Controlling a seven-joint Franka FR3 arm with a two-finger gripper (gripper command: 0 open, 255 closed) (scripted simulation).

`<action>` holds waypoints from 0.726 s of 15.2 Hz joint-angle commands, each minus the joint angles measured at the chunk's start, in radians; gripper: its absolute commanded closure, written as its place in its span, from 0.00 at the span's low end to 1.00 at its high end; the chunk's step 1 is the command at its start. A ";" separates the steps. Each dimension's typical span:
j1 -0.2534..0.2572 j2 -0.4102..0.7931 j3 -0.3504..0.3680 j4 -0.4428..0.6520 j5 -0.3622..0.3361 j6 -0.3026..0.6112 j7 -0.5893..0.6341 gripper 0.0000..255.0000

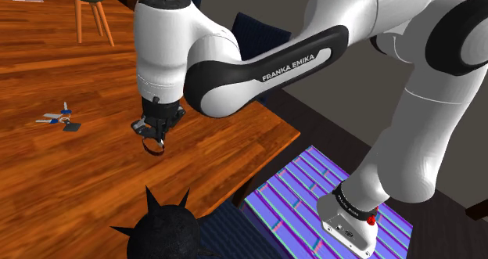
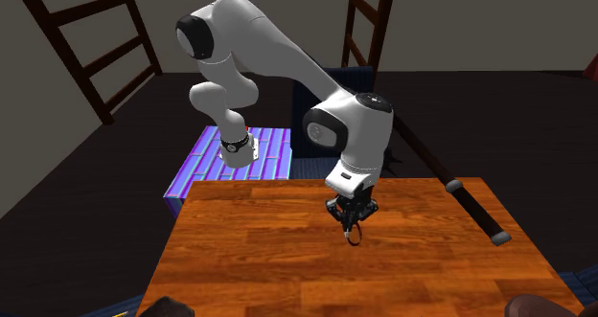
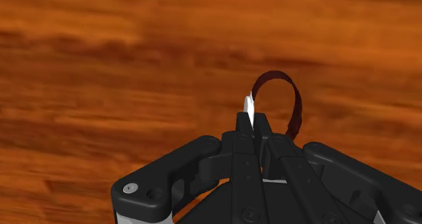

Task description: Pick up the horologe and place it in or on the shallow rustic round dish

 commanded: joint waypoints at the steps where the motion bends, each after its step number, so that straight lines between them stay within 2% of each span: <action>1: -0.001 -0.010 0.005 0.016 0.010 -0.024 -0.008 1.00; 11: -0.010 -0.060 0.022 0.090 0.058 -0.135 -0.051 1.00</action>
